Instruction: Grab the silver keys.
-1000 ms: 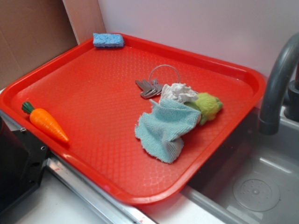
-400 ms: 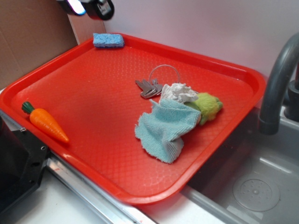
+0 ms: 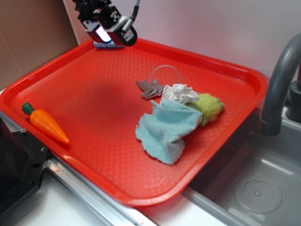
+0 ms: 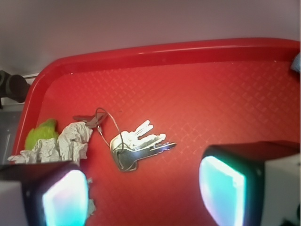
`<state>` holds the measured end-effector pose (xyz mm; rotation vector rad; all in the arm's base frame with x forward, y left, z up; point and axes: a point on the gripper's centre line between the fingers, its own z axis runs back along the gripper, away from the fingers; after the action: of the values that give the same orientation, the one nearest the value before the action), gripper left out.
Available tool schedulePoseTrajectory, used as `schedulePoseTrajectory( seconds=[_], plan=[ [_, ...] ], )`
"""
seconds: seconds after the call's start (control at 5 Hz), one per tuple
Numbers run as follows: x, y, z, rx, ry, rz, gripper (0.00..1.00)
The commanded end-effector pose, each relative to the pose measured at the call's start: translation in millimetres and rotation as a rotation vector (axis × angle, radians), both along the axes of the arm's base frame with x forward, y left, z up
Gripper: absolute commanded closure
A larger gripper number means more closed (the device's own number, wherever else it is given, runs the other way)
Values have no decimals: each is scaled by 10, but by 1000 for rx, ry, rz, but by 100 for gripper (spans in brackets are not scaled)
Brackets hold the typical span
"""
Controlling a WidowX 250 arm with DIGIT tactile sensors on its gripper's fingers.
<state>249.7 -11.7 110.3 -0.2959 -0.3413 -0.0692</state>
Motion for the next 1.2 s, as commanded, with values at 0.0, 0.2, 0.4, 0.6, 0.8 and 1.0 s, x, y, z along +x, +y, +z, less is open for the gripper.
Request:
schedulePoseTrajectory(
  seconds=[0.0, 0.2, 0.4, 0.6, 0.8, 1.0],
  plan=[
    [56, -36, 98, 7, -34, -11, 0],
    [357, -336, -217, 42, 39, -94, 0],
    [474, -564, -389, 44, 33, -166, 0],
    [450, -711, -616, 22, 80, -215, 0],
    [398, -674, -570, 38, 71, -183, 100],
    [369, -582, -552, 25, 61, -147, 100]
  ],
)
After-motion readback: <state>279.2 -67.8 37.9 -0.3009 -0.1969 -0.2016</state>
